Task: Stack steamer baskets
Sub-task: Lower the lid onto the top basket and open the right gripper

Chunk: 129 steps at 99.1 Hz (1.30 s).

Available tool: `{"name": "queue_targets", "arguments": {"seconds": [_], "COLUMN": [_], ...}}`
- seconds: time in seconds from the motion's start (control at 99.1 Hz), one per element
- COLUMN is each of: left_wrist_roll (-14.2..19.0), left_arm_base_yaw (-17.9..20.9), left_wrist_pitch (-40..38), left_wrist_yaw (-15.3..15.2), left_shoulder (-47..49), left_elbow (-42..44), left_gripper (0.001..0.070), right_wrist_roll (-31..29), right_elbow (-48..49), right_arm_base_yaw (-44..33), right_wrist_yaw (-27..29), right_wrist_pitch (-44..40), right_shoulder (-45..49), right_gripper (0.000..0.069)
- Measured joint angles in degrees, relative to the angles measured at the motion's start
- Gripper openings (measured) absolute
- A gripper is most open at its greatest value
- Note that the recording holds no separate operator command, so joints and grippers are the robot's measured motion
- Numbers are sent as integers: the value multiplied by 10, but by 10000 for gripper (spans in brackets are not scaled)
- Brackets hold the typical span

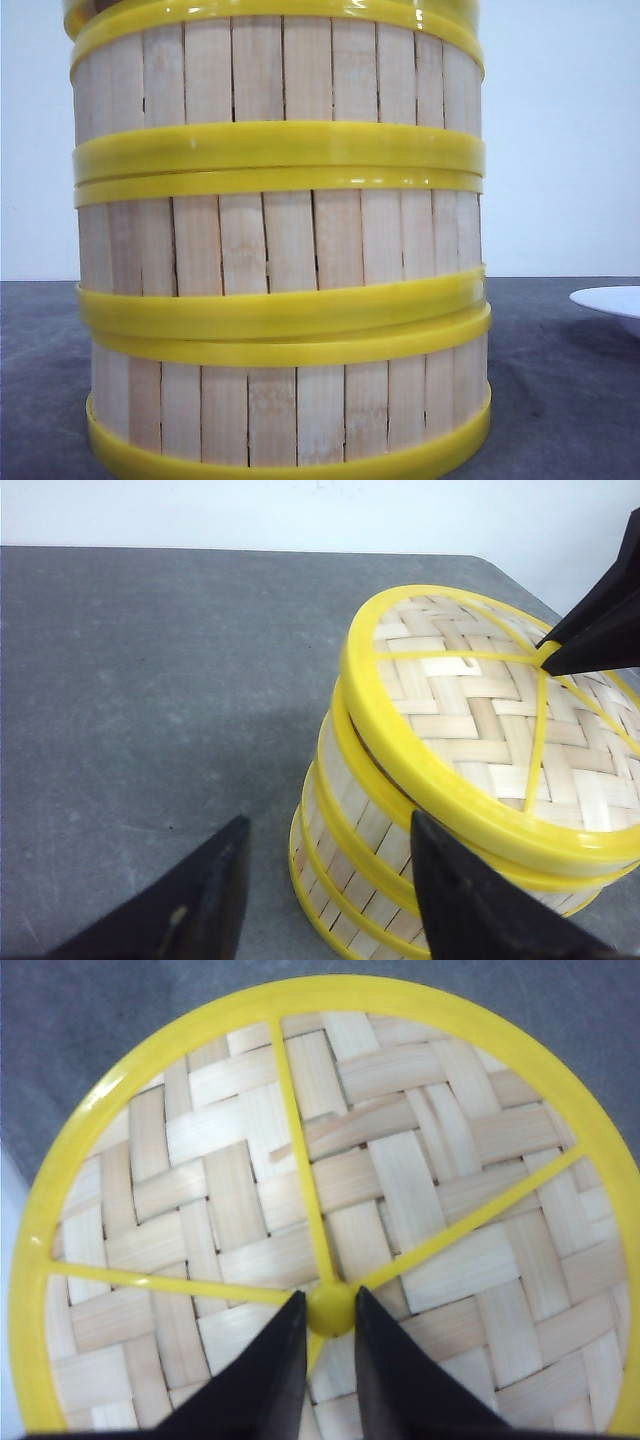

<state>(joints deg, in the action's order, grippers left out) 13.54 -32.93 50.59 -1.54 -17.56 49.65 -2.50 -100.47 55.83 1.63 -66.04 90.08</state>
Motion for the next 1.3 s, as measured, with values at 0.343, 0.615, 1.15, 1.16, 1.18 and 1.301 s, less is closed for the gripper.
{"name": "queue_targets", "arguments": {"seconds": [0.343, 0.615, 1.15, 1.16, 1.18, 1.301], "left_wrist_roll": [0, 0, 0, 0, 0, 0], "left_arm_base_yaw": [0, 0, 0, 0, 0, 0], "left_wrist_pitch": [0, 1, 1, 1, 1, 1], "left_wrist_yaw": [0, 0, 0, 0, 0, 0], "left_shoulder": [0, 0, 0, 0, 0, 0], "left_elbow": [0, 0, 0, 0, 0, 0], "left_gripper": [300, 300, 300, 300, 300, 300], "right_wrist_roll": [6, 6, 8, 8, 8, 8], "right_elbow": [0, -1, -26, -30, -35, -62], "right_arm_base_yaw": [-3, -4, -11, -11, -11, -11], "right_wrist_yaw": [-2, 5, 50, 55, 62, 119], "right_wrist_pitch": [-5, -5, -2, -2, -2, 3], "right_shoulder": [18, 19, 1, -2, -6, -58], "right_gripper": [52, 52, 361, 361, 361, 362]}}
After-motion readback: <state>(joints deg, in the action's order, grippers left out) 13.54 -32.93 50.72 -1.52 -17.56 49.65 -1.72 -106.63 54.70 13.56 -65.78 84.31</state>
